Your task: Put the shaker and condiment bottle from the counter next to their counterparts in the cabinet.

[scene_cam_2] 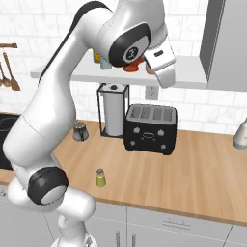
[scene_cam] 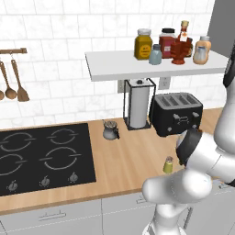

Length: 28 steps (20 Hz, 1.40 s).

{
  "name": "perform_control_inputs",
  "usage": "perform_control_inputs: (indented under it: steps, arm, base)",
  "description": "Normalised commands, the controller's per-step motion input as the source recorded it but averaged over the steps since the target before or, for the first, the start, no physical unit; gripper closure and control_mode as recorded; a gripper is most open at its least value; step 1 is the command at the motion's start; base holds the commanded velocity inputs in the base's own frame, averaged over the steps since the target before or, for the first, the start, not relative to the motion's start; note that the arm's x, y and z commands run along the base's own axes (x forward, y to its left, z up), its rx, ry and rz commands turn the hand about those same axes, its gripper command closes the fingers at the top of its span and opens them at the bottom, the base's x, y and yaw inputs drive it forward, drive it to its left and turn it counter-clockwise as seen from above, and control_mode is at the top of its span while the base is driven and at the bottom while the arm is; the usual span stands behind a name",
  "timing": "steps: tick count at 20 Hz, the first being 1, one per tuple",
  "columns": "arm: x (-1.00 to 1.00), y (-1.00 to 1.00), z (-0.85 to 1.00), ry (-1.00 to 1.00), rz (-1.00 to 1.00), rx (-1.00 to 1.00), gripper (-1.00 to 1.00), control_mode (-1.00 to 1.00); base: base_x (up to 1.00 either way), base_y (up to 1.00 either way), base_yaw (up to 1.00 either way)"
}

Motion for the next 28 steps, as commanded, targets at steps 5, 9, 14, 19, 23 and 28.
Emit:
perform_control_inputs:
  steps: [5,9,14,19,23,28]
  arm:
    - [-1.0,1.0,-0.78,0.0,0.0,-0.04,-1.0,-1.0]
    - [-1.0,1.0,-0.85,0.0,0.0,-0.05,-1.0,-1.0]
    - [-1.0,0.98,-0.9,0.01,0.0,-0.01,-1.0,-1.0]
    - [-0.65,0.59,-0.53,0.05,0.01,0.03,-1.0,-1.0]
    - [-0.31,0.27,-0.53,0.15,0.02,0.0,-1.0,-1.0]
    - [0.58,-0.15,-0.05,0.06,0.02,0.05,-1.0,-1.0]
  base:
    - [0.0,0.0,0.0]
    - [0.0,0.0,0.0]
    - [0.0,0.0,0.0]
    - [0.0,0.0,0.0]
    - [0.0,0.0,0.0]
    - [0.0,0.0,0.0]
